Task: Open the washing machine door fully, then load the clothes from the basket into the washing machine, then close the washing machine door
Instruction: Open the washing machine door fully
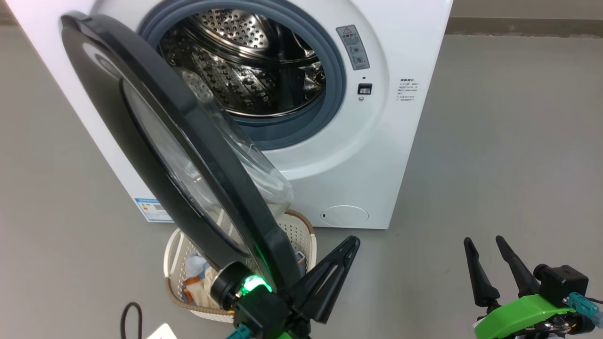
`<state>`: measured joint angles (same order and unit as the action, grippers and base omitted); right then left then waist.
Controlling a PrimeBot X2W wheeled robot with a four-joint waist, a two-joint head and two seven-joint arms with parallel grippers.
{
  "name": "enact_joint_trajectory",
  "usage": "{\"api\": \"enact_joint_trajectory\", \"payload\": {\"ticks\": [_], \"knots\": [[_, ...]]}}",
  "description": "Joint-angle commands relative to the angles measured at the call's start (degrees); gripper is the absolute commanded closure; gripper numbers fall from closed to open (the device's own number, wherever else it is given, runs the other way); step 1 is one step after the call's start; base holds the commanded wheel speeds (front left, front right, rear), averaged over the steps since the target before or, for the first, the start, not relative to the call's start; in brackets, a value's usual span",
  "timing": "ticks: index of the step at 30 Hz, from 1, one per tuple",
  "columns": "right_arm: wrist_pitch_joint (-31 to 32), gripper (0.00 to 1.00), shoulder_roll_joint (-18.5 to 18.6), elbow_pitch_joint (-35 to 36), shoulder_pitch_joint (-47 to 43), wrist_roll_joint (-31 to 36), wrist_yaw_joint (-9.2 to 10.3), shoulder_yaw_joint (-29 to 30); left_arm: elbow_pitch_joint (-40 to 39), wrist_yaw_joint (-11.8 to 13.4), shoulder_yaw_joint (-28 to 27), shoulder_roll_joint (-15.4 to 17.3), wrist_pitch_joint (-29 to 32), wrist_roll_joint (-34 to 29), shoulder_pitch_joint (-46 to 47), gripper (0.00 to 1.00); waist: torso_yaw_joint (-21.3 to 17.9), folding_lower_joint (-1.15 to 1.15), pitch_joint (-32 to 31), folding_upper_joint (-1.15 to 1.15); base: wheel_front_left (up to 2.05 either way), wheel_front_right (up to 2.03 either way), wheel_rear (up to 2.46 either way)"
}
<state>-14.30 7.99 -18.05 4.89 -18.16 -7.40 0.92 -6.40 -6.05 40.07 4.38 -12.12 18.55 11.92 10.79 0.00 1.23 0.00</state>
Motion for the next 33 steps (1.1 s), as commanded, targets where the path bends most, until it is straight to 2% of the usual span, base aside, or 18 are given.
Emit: {"api": "enact_joint_trajectory", "payload": {"ticks": [1, 21, 33], "knots": [[-0.7, 0.0, 0.92, 1.19, 1.71, -0.5, -0.09, -1.33, -0.65, 0.27, -1.95, -0.07, -0.45, 0.33, 1.48, 1.0, -0.11, 0.0, 0.15, 0.0, 0.0, 0.0, 0.0], [-0.7, 0.0, 1.0, 0.82, 2.31, -1.34, -0.09, -1.2, 8.59, 0.05, 0.04, 0.58, -1.56, 0.4, 0.98, 1.0, -1.1, 0.0, 1.54, 0.0, 0.0, 0.0, 0.0], [-0.7, 0.0, 0.65, 0.83, 2.55, -1.33, -0.09, -1.32, 13.68, 1.31, -1.33, 0.51, -2.32, 0.73, 1.3, 1.0, -0.94, 0.0, 1.81, 0.0, 0.0, 0.0, 0.0]]}}
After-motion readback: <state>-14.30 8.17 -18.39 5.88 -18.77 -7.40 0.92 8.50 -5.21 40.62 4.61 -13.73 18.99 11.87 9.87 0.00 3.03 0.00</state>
